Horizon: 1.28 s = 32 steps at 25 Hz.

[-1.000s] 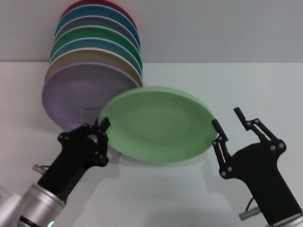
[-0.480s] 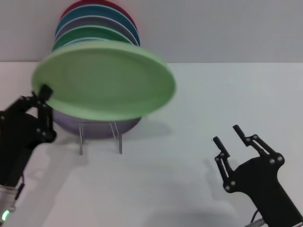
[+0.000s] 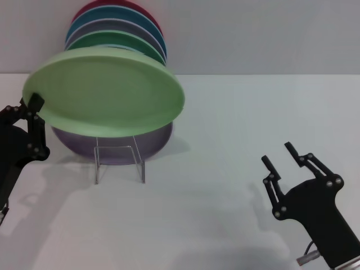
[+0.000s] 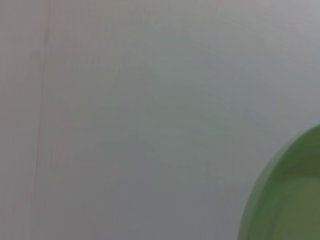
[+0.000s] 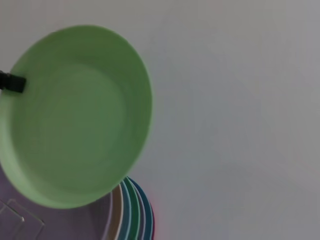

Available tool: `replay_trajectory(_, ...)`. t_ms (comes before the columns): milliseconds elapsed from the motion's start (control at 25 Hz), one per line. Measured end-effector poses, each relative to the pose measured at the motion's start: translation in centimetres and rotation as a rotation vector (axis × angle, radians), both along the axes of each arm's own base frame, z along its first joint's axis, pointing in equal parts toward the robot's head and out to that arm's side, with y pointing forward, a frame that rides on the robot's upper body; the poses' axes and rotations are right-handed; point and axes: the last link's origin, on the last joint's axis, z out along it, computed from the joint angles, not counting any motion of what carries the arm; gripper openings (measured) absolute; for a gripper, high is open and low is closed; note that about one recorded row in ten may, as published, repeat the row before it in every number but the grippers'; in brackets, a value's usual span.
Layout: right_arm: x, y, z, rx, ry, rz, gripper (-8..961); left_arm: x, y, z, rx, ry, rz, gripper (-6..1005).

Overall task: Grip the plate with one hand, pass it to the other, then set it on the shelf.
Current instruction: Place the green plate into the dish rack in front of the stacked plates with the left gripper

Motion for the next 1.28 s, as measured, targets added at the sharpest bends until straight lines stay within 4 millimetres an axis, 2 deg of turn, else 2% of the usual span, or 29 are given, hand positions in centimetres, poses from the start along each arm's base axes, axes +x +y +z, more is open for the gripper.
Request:
replay_trajectory(440,0.4,0.2,0.3,0.017,-0.004,-0.019,363,-1.2,0.9,-0.3,-0.010,0.136,0.055,49)
replay_trajectory(1280,0.6,0.4,0.6,0.033,-0.003,-0.036,398,-2.8,0.8,-1.7,-0.075,0.257,0.131,60)
